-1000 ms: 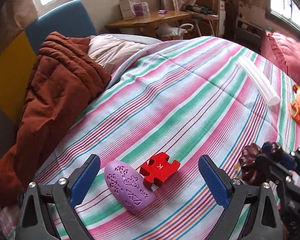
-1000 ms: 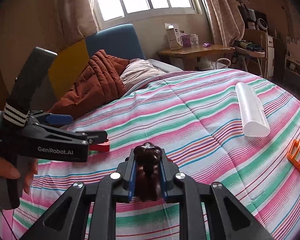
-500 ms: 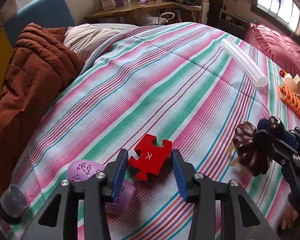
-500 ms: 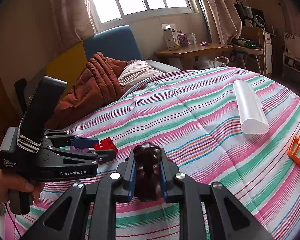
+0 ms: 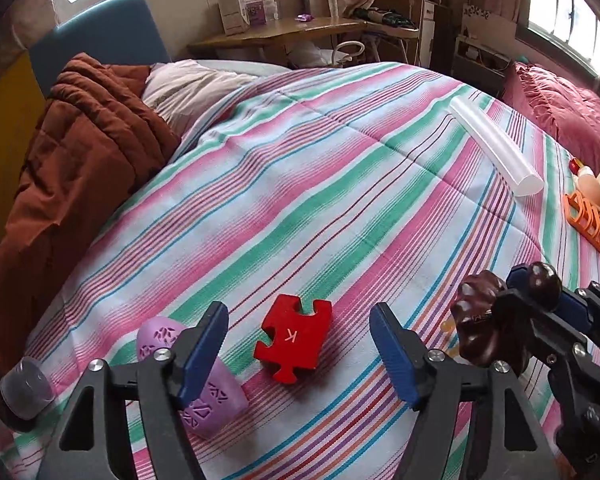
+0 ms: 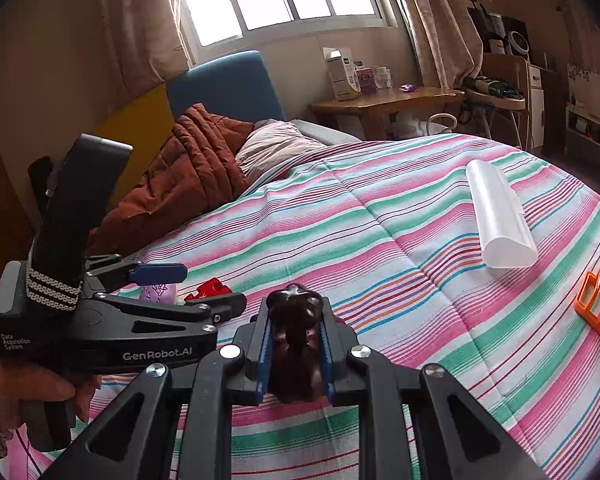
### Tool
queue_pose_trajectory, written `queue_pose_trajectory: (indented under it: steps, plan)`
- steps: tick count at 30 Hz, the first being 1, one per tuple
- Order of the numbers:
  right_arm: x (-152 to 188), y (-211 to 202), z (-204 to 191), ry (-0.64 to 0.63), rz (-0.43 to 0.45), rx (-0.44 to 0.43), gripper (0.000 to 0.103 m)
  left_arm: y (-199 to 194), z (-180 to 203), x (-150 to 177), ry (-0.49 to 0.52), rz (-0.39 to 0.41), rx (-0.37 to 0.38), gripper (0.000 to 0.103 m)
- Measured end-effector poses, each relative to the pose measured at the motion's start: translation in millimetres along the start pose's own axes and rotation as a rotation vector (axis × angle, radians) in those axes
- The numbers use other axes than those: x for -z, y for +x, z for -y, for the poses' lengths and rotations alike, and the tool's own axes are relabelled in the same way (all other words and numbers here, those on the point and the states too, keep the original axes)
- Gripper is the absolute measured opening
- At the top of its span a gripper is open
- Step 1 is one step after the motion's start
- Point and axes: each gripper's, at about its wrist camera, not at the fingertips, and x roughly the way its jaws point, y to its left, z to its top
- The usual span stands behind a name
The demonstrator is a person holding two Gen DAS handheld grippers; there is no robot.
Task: Organize rigid objects
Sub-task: 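Grasp the red puzzle piece with the left gripper while the right holds the brown toy, then carry the red puzzle piece into the tray and open the left gripper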
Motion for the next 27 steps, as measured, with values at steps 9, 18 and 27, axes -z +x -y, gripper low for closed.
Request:
queue_pose_trajectory:
  steps: [9,18,27]
  plan:
    - [0,1,0,-0.002,0.0,0.004,0.019,-5,-4,19,-0.098,0.016,0.051,0.033]
    - [1,2,-6,-0.027,-0.002,0.027,0.019,-26,-9,56,-0.222,0.034,0.041,0.034]
    - [2,2,-13,-0.061,-0.004,0.055,0.019,-60,-8,97,-0.288,0.053,0.027,0.034]
